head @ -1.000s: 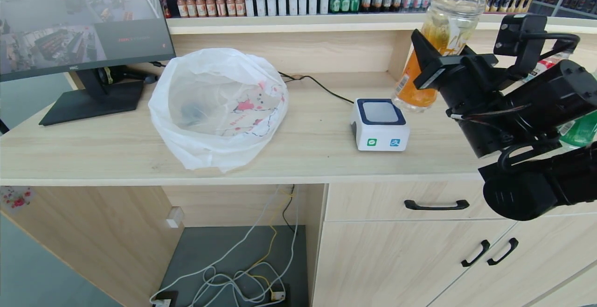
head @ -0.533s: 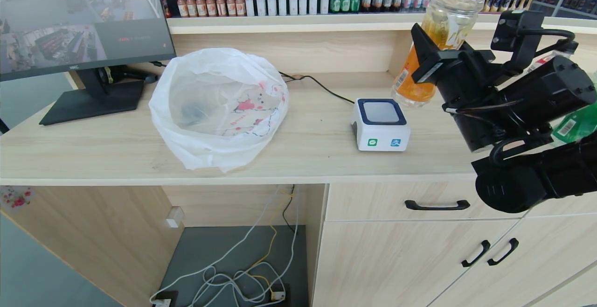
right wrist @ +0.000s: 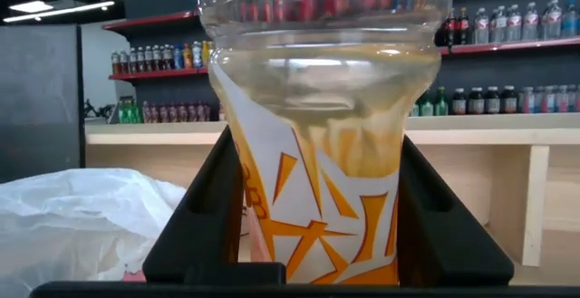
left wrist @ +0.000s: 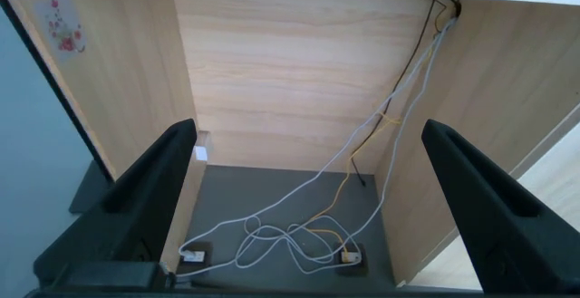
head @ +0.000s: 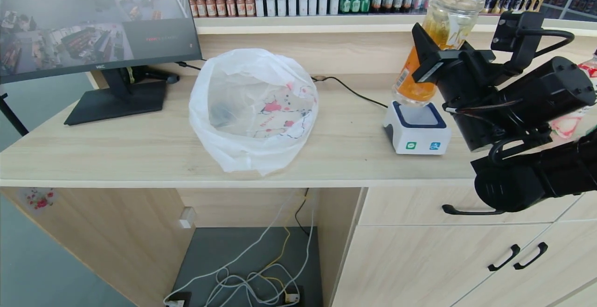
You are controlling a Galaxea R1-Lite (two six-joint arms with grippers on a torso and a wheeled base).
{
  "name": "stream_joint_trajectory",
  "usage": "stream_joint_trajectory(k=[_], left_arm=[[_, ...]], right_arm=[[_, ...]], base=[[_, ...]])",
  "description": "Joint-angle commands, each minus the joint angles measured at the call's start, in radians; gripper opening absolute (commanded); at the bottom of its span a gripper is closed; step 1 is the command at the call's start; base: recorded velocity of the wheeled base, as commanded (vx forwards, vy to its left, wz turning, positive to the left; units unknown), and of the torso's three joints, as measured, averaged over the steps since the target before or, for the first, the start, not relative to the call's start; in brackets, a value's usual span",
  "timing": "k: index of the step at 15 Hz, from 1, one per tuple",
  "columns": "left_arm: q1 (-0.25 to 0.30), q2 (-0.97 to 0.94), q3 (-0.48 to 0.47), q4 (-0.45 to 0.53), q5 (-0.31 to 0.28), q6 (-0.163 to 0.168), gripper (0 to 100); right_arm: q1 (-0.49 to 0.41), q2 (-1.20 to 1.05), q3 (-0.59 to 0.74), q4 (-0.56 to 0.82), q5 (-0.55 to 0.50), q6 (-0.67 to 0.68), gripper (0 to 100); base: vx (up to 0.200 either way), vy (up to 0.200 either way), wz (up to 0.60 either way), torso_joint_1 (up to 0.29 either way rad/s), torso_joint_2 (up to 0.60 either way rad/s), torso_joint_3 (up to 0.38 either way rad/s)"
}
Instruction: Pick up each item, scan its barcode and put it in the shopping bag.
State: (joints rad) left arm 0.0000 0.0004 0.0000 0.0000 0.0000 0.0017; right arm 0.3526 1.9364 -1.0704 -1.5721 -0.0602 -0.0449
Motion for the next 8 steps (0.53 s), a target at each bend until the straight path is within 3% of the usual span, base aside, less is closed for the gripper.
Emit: stream_joint_trajectory(k=[1, 8], left_arm=[[-0.002, 0.000, 0.000, 0.000, 0.000, 0.000, 100], [-0.002, 0.000, 0.000, 0.000, 0.000, 0.000, 100]], right_arm=[[0.002, 0.009, 0.000, 0.001, 0.000, -0.001, 0], [0.002, 0.010, 0.003, 0.001, 0.000, -0.001, 0]], base=[[0.000, 0.200, 0.00, -0.002, 0.00, 0.007], [0.000, 0.200, 0.00, 0.003, 0.00, 0.002]])
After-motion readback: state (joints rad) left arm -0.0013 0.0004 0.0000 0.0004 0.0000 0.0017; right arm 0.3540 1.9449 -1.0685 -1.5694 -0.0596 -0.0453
